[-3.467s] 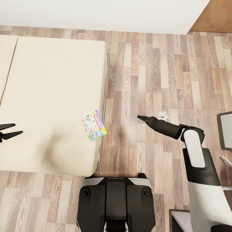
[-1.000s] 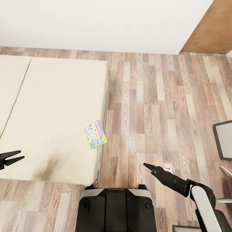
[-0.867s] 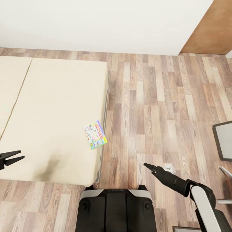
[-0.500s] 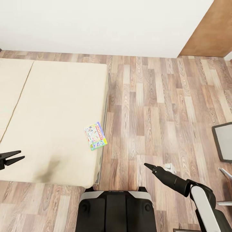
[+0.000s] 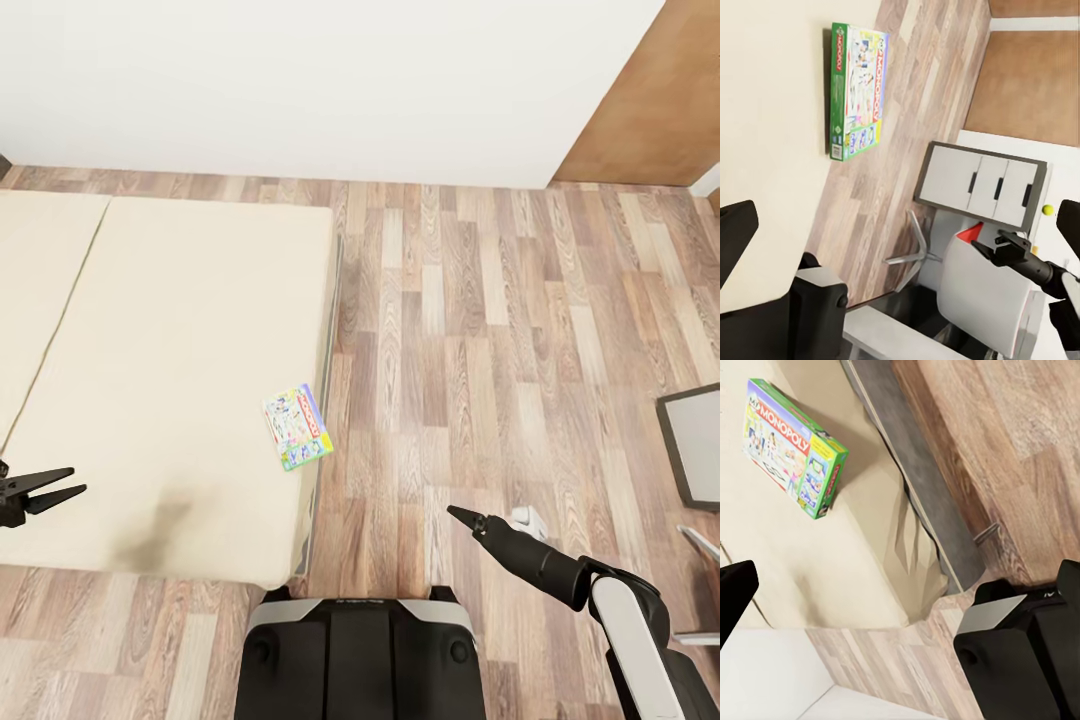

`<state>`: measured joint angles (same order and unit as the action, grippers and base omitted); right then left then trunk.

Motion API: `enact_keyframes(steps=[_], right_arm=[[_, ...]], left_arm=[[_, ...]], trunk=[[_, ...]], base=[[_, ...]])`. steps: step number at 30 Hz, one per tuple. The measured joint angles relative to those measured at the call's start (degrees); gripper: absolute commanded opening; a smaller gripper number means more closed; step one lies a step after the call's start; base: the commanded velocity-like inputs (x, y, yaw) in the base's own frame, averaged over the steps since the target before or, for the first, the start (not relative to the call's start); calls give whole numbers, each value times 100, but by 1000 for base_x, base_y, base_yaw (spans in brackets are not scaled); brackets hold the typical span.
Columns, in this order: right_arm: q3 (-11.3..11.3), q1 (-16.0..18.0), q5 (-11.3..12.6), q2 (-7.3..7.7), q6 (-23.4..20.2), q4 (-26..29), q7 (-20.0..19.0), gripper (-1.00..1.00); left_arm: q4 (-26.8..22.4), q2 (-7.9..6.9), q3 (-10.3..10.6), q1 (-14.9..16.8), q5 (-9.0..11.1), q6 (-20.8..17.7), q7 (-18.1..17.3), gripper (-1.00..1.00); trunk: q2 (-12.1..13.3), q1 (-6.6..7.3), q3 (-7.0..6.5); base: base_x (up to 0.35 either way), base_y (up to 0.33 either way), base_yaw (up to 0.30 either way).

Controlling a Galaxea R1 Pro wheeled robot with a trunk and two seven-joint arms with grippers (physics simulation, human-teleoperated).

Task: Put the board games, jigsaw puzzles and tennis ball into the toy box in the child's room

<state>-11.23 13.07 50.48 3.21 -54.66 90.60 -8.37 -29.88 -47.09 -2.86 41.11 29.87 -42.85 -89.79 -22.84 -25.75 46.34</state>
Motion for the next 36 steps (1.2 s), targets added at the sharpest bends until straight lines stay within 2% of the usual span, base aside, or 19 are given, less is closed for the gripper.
enact_keyframes(steps=[12,25,36], right_arm=[[-2,0,-6,5,5,-3,4,100],[-3,0,-2,3,8,-9,8,100],[-2,0,-5,-2,9,-9,8,100]], left_arm=[[0,52,0,0,-1,-1,0,100],[0,180,-7,0,0,3,0,100],[0,193,-9,-1,-2,5,0,100]], trunk=[[0,0,-90],[0,0,-188],[0,0,-283]], base=[[0,0,0],[0,0,3],[0,0,60]])
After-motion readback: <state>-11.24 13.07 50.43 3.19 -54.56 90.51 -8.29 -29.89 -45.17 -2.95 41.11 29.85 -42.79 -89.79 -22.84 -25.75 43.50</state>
